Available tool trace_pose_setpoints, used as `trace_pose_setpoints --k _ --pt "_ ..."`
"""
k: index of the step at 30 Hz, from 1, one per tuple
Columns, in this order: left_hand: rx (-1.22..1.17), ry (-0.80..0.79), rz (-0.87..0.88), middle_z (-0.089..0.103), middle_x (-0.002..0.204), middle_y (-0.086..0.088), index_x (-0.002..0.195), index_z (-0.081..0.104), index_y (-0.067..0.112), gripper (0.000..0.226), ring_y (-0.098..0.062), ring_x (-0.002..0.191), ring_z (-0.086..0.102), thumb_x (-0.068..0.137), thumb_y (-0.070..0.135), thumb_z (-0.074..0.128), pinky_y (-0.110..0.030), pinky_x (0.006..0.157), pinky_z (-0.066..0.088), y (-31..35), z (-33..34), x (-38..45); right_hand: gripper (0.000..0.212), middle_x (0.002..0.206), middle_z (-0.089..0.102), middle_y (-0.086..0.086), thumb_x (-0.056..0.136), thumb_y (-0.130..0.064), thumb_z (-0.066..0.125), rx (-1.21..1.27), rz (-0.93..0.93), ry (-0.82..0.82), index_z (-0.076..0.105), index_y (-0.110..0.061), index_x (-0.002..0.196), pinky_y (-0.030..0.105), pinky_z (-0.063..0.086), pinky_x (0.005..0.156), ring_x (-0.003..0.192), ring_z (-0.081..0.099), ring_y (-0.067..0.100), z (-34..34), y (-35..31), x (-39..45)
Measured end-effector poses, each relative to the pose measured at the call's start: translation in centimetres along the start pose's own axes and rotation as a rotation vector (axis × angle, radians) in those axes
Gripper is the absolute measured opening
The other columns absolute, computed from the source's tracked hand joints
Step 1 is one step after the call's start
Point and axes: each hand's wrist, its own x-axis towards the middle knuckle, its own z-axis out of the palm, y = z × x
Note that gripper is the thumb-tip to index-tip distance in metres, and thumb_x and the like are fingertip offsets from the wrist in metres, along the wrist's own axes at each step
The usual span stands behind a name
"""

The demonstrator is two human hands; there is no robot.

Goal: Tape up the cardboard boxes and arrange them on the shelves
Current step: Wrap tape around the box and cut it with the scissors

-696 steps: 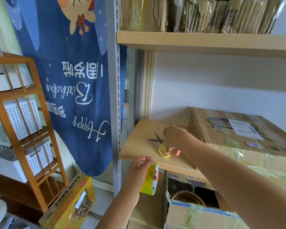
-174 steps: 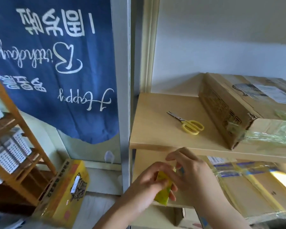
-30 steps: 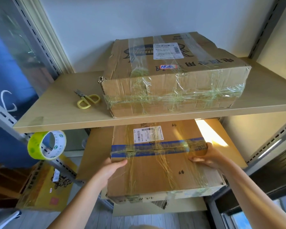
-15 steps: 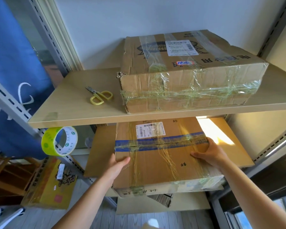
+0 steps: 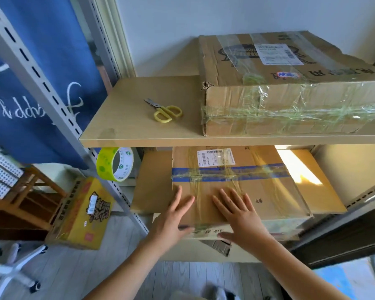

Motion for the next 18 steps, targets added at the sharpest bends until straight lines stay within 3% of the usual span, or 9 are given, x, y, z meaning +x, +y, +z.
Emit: trace_pose_setpoints --k 3,5,10,14,16,18 --pt "0.069 0.041 0.071 -0.019 0.160 0.021 0.155 0.015 0.034 0.085 -0.012 0.146 0.026 0.087 0.045 0.066 -0.022 0.092 0.053 -0.4 0.7 -0.5 0.093 0.152 0.041 0.003 0.072 -0.063 0.072 0.010 -0.003 0.124 0.036 -0.028 0.150 0.059 0.038 0.108 0.138 0.040 0.037 0.5 -0.3 0.5" --pt "0.068 0.032 0.070 -0.015 0.160 0.023 0.156 0.016 0.030 0.083 -0.012 0.141 0.037 0.089 0.043 0.064 -0.025 0.092 0.054 -0.3 0.8 -0.8 0.088 0.142 0.054 0.005 0.065 -0.058 0.080 0.033 0.002 0.176 0.052 -0.023 0.141 0.059 0.046 0.099 0.129 0.052 0.039 0.8 -0.5 0.5" --pt "0.093 0.013 -0.019 -0.013 0.158 0.028 0.155 0.016 0.034 0.080 0.000 0.119 0.052 0.091 0.043 0.062 -0.012 0.075 0.050 1.1 -0.1 -0.9 0.089 0.135 0.061 0.007 0.056 -0.054 0.088 0.046 0.022 0.182 0.061 -0.019 0.133 0.058 0.050 0.094 0.122 0.057 0.041 1.0 -0.7 0.4" --pt "0.103 0.012 -0.047 -0.009 0.154 0.037 0.154 0.019 0.038 0.078 0.001 0.108 0.057 0.089 0.048 0.062 -0.013 0.078 0.051 1.1 -0.3 -0.8 0.085 0.131 0.063 0.005 0.055 -0.055 0.088 0.050 0.009 0.184 0.064 -0.021 0.130 0.055 0.052 0.093 0.120 0.059 0.038 0.9 -0.6 1.0" --pt "0.051 0.015 -0.047 -0.005 0.152 0.042 0.151 0.025 0.041 0.078 0.003 0.107 0.058 0.085 0.049 0.067 -0.008 0.077 0.050 0.3 -0.4 -0.5 0.074 0.137 0.059 -0.002 0.072 -0.066 0.070 0.051 -0.033 0.188 0.058 -0.029 0.135 0.052 0.045 0.103 0.126 0.056 0.031 0.2 0.5 0.9" --pt "-0.005 0.008 -0.038 -0.005 0.152 0.043 0.149 0.027 0.045 0.079 0.004 0.113 0.057 0.083 0.050 0.070 -0.012 0.076 0.054 -0.7 -0.4 -0.2 0.080 0.148 0.046 -0.005 0.079 -0.081 0.039 0.002 0.002 0.134 0.042 -0.036 0.145 0.057 0.028 0.114 0.135 0.046 0.028 -0.7 2.5 0.4"
